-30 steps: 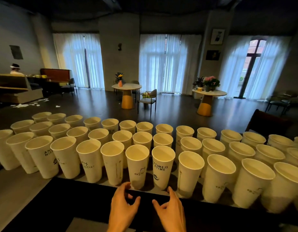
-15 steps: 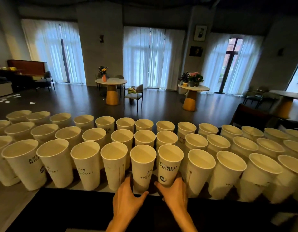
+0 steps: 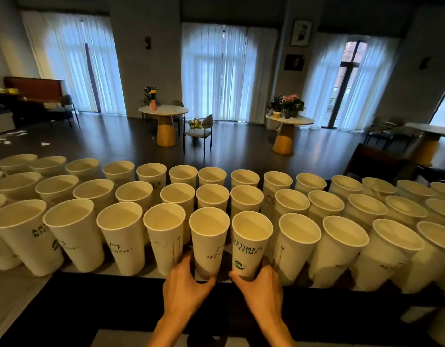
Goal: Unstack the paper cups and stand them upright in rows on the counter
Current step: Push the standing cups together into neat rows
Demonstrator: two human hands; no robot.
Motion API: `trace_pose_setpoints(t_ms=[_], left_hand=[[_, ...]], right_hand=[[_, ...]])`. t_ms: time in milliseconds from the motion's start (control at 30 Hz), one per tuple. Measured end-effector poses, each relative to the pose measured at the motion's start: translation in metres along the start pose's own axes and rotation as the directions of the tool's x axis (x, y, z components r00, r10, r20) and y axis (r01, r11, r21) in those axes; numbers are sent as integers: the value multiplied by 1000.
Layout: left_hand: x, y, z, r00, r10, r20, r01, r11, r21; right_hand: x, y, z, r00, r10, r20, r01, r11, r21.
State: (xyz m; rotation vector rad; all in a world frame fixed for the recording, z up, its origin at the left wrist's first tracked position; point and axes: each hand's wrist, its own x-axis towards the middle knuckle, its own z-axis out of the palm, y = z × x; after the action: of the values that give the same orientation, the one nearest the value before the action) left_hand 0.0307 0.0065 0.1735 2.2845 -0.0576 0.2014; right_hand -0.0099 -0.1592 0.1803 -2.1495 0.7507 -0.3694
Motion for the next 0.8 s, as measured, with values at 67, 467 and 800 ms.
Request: trace_pose_setpoints(t_ms=[67,467,800], left_hand=[[-1,2,0,1000,-5,0,5,1000,14],[-8,9,-5,999,-28,32,26,998,49],[-52,36,-69,999,-7,34,6,1000,20]], right_hand=[[-2,2,-1,1000,-12,-3,12,1000,-25],[-11,10,-13,994,-108,-5,108,994,-13],[-50,17,-37,980,-158,-118,161,987,14]])
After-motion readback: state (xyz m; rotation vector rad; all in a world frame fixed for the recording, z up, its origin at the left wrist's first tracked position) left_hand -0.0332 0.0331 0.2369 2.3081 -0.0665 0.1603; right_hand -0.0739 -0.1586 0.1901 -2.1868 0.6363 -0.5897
